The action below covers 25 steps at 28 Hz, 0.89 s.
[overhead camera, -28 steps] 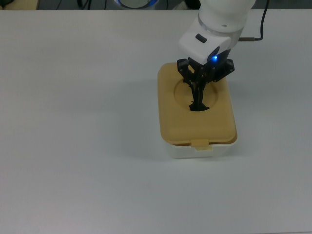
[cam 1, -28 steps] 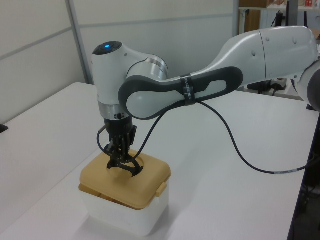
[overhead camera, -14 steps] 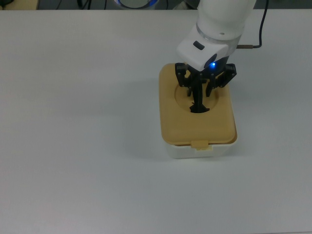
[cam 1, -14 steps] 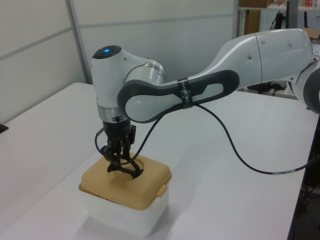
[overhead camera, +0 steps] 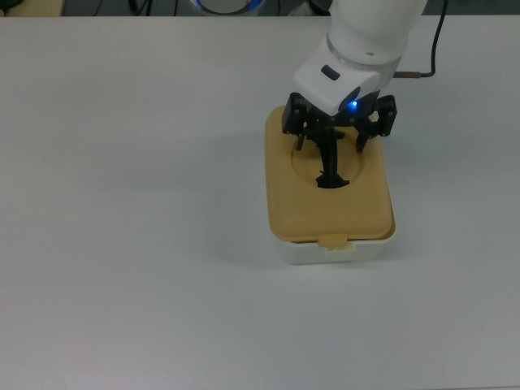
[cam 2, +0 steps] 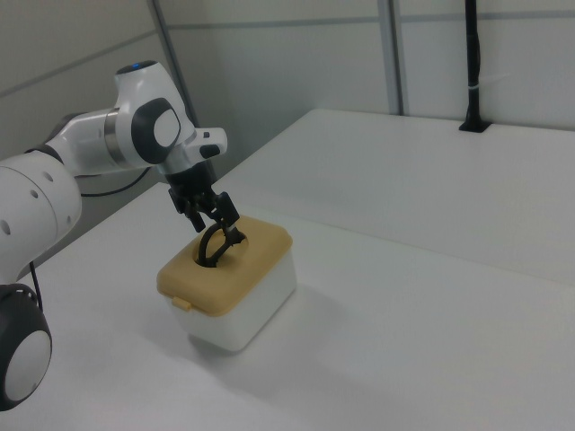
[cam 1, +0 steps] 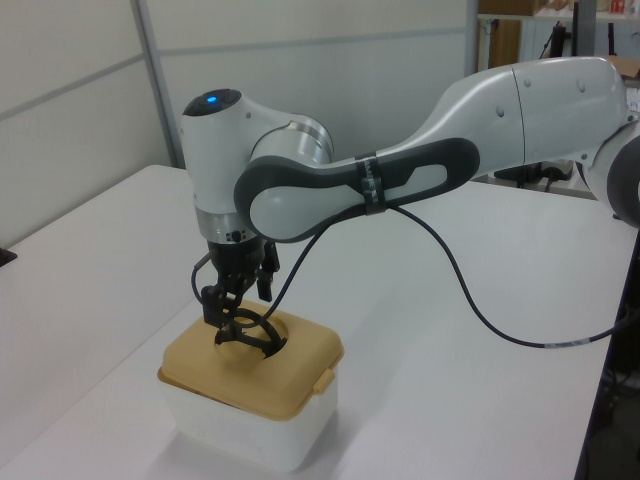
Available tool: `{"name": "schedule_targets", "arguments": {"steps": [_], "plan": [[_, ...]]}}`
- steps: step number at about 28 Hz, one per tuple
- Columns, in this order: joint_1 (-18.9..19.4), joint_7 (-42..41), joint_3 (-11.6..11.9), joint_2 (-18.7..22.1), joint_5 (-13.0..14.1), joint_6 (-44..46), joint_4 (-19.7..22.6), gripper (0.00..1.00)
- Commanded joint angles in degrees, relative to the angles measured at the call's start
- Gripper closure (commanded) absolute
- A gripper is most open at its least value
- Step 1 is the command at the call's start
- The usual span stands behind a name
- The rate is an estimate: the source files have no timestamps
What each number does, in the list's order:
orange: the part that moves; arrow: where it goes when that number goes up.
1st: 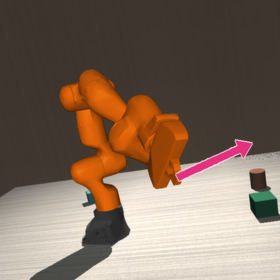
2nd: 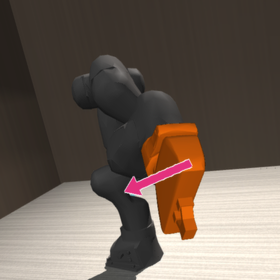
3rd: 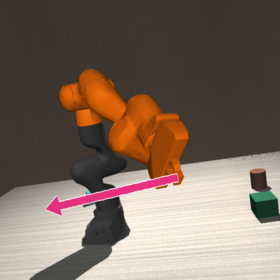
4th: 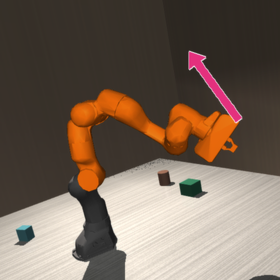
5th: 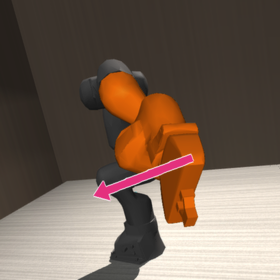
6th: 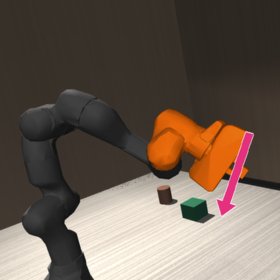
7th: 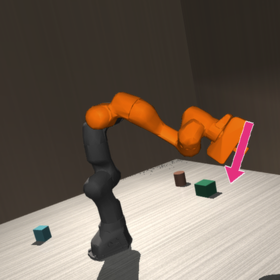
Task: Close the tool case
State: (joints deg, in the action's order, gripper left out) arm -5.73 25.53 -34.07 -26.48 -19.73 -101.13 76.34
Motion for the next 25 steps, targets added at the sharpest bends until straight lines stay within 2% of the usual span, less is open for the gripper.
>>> {"name": "schedule_targets", "arguments": {"steps": [1,7,10,17,18,25], "plan": [[0.37,-1.61,-0.03,1.16,-1.02,5.76,-2.51,0.00],[-0.24,-3.73,0.50,3.62,-0.05,7.52,-2.43,0.00],[-1.73,-5.13,0.50,4.77,1.00,8.23,-2.42,0.00],[-6.21,-10.84,1.46,9.07,5.92,8.58,-1.64,0.00],[-7.35,-12.68,1.90,10.30,7.32,8.58,-1.11,0.00],[-13.60,-20.60,2.17,15.58,10.67,11.57,1.88,0.00]]}}
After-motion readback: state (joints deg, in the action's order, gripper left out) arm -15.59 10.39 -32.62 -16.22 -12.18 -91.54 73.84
